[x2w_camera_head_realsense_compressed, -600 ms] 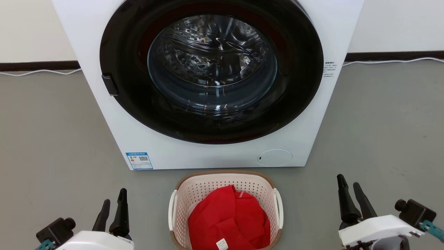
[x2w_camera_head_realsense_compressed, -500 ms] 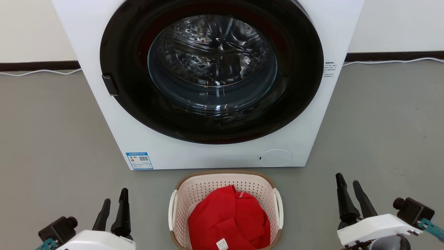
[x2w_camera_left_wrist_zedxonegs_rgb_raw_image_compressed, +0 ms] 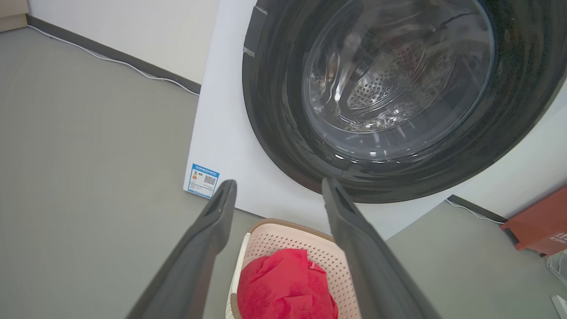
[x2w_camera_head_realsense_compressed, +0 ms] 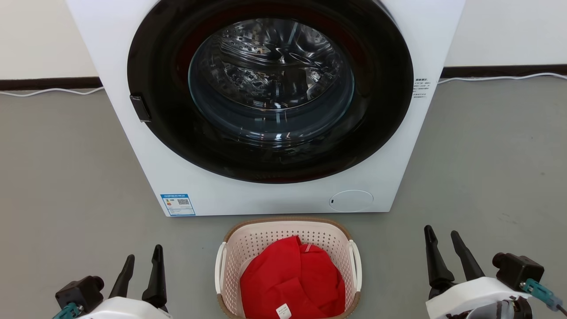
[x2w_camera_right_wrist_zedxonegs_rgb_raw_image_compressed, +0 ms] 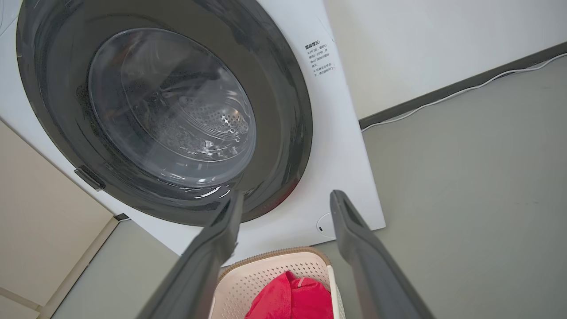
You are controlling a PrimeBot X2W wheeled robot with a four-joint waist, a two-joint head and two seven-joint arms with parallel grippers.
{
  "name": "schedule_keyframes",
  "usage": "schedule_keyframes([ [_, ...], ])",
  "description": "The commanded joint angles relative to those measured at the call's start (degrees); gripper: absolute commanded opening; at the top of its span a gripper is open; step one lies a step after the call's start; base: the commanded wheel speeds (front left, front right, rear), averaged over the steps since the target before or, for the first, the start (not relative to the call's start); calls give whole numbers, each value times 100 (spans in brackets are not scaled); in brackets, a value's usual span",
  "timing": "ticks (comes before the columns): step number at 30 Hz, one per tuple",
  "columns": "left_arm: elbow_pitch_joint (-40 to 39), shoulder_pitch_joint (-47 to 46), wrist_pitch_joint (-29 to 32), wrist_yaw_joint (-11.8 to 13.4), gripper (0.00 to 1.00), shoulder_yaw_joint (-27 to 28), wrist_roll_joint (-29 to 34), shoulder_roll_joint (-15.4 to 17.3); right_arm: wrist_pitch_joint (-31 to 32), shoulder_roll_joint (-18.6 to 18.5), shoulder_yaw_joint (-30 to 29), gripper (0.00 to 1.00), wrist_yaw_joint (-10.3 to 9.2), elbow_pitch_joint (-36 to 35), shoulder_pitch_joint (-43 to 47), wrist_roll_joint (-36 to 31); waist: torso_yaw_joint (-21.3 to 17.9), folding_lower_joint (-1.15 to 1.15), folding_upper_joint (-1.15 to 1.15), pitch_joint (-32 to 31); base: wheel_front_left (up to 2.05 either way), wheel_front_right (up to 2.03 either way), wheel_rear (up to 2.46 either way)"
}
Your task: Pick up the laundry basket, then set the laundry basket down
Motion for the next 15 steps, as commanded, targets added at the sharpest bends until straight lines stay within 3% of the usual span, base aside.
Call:
schedule_keyframes([
  [1, -148, -132, -89, 80, 100, 90, 246, 104, -112, -66, 92, 100, 30, -116, -260, -235, -2, 0, 0, 7, 0, 0, 0],
  [15, -184, -115, -324, 212, 100, -11, 1229, 220, -345, -43, -10, 100, 35, -14, -297, -1226, -16, 0, 0, 28, 0, 0, 0],
])
